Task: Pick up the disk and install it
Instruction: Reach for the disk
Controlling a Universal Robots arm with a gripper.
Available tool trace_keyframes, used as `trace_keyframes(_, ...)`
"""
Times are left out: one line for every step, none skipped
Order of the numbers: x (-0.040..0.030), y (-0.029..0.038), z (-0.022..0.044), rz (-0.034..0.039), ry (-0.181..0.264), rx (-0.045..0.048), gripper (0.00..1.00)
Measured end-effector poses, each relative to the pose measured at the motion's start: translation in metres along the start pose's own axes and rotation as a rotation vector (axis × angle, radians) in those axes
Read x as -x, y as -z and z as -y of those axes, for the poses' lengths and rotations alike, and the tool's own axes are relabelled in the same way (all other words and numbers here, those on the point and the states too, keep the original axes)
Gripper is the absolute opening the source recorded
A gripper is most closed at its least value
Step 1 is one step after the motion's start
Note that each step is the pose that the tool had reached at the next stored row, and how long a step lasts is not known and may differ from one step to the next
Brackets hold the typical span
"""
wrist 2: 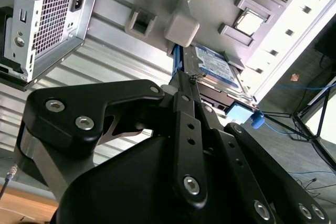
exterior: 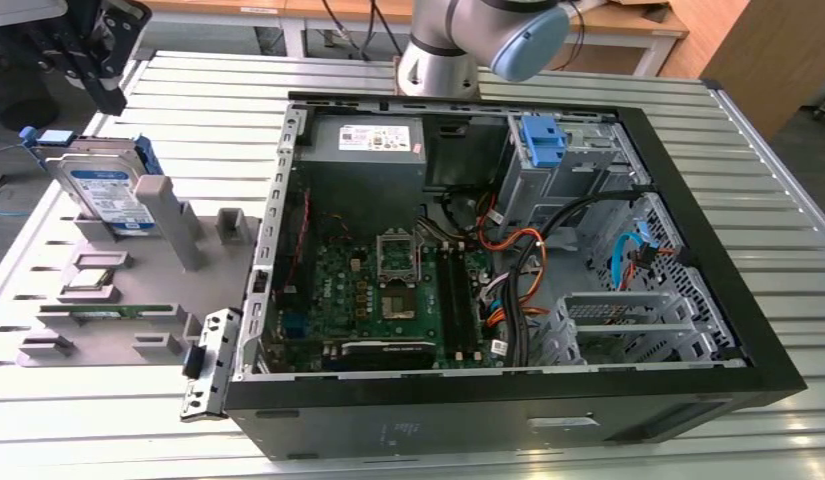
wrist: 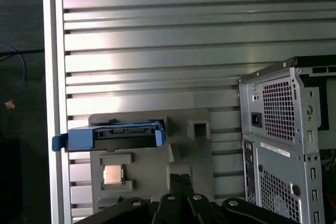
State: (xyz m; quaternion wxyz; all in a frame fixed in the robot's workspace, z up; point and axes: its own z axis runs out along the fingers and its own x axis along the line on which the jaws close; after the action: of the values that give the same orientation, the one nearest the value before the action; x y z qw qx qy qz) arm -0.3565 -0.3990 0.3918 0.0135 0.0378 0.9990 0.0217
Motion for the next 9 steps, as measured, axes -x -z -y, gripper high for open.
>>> trace_keyframes(-0.0018,0.0000,0.0001,0.0001,0.000,0.0001,0.10)
trace_keyframes(-0.0036,0.0001,0.0003,0.0000,0.000,0.0000,0.10)
trace_keyframes(-0.0054,0.0002,0.0004,-0.0001,0.000,-0.0001,0.10)
trace_keyframes(-0.0076,0.0003,0.0006,-0.0001,0.000,-0.0001,0.10)
trace_keyframes(-0.0097,0.0003,0.0007,0.0000,0.000,0.0000,0.10)
trace_keyframes(-0.0119,0.0003,0.0009,-0.0001,0.000,-0.0001,0.10)
trace_keyframes(-0.0140,0.0004,0.0010,0.0000,0.000,0.0000,0.10)
trace_keyframes(-0.0183,0.0005,0.0013,0.0000,0.000,0.0000,0.10)
trace_keyframes(-0.0228,0.0006,0.0017,-0.0001,0.000,-0.0001,0.10)
